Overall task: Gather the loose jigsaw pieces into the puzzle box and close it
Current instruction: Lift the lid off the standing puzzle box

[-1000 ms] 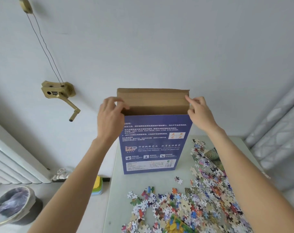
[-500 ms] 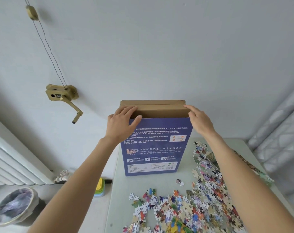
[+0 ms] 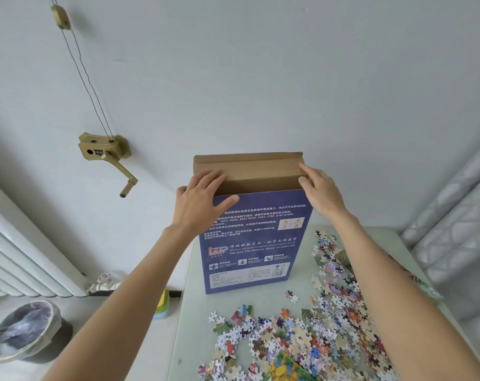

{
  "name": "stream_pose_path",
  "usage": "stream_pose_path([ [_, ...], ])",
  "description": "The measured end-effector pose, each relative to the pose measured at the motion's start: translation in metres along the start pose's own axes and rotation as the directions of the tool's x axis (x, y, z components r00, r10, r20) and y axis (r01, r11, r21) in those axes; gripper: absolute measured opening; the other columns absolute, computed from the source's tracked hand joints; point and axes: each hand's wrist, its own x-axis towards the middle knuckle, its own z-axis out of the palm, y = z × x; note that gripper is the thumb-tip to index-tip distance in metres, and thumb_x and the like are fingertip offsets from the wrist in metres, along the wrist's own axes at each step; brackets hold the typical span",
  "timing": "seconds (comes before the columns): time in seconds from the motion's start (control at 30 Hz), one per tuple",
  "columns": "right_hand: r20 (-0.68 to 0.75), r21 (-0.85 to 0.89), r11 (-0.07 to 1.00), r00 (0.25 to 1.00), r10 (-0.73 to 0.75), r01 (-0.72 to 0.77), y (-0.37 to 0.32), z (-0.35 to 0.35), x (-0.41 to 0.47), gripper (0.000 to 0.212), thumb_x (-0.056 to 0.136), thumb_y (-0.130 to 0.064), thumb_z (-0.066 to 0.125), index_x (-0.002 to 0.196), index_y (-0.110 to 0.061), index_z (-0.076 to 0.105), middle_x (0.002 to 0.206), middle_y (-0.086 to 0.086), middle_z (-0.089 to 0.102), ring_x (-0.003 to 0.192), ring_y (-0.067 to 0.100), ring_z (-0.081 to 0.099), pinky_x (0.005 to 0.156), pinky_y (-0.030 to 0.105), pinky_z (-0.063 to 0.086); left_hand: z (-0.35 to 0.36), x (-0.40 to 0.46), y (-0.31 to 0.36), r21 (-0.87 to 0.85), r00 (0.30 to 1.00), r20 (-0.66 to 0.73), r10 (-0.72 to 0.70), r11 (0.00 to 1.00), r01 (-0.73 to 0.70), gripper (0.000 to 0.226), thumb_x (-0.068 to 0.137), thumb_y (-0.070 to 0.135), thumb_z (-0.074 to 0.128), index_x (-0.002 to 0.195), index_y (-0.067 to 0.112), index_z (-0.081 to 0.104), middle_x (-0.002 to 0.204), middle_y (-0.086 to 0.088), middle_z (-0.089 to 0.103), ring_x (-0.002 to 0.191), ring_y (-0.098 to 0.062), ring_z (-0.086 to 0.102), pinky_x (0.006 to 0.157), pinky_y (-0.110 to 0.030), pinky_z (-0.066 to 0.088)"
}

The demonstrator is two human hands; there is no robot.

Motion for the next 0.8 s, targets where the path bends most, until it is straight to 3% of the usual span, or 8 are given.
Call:
stream_pose_path([
  [0.13,-0.118,-0.074,0.995,0.990,-0.078,0.070,-0.002,-0.003,-0.007,0.043,0.096,-0.029,0.040,0.138,-0.028,0.040,0.140,-0.001,0.043,0.127,0.026,0.035,0.103,0.039,0.032,-0.003,-0.003,0.003,0.038,0.999,-0.054,0.003,0.999,-0.001,0.060,0.086,0.063,0.027,0.134,0.033,0.046,0.145,0.013,0.038,0.138,-0.009,0.024,0.113,-0.046,0.015],
  [0.33,-0.223,-0.248,0.960,0.957,-0.188,0.131,-0.002,-0.008,-0.019,0.040,0.094,-0.034,0.043,0.131,-0.022,0.051,0.138,0.004,0.048,0.131,0.027,0.036,0.109,0.044,0.026,-0.007,-0.014,0.008,0.094,0.976,-0.194,0.095,0.993,-0.078,0.048,0.089,0.049,0.032,0.120,0.025,0.059,0.126,0.008,0.058,0.125,-0.016,0.045,0.111,-0.046,0.021],
  [0.57,-0.217,-0.297,0.947,0.957,-0.193,0.124,-0.002,-0.007,-0.034,0.038,0.093,-0.032,0.050,0.129,-0.023,0.053,0.139,0.008,0.045,0.133,0.030,0.032,0.110,0.047,0.022,-0.008,-0.025,0.012,0.094,0.968,-0.218,0.125,0.990,-0.107,0.041,0.089,0.044,0.037,0.109,0.023,0.065,0.116,0.007,0.064,0.117,-0.017,0.051,0.109,-0.046,0.026],
  [0.8,-0.199,-0.296,0.946,0.960,-0.197,0.133,-0.002,-0.008,-0.041,0.035,0.095,-0.030,0.047,0.128,-0.022,0.053,0.145,0.005,0.039,0.141,0.022,0.020,0.112,0.051,0.012,-0.004,-0.030,0.010,0.091,0.967,-0.216,0.135,0.989,-0.117,0.044,0.090,0.043,0.034,0.106,0.020,0.068,0.114,0.003,0.066,0.116,-0.021,0.054,0.109,-0.046,0.029],
])
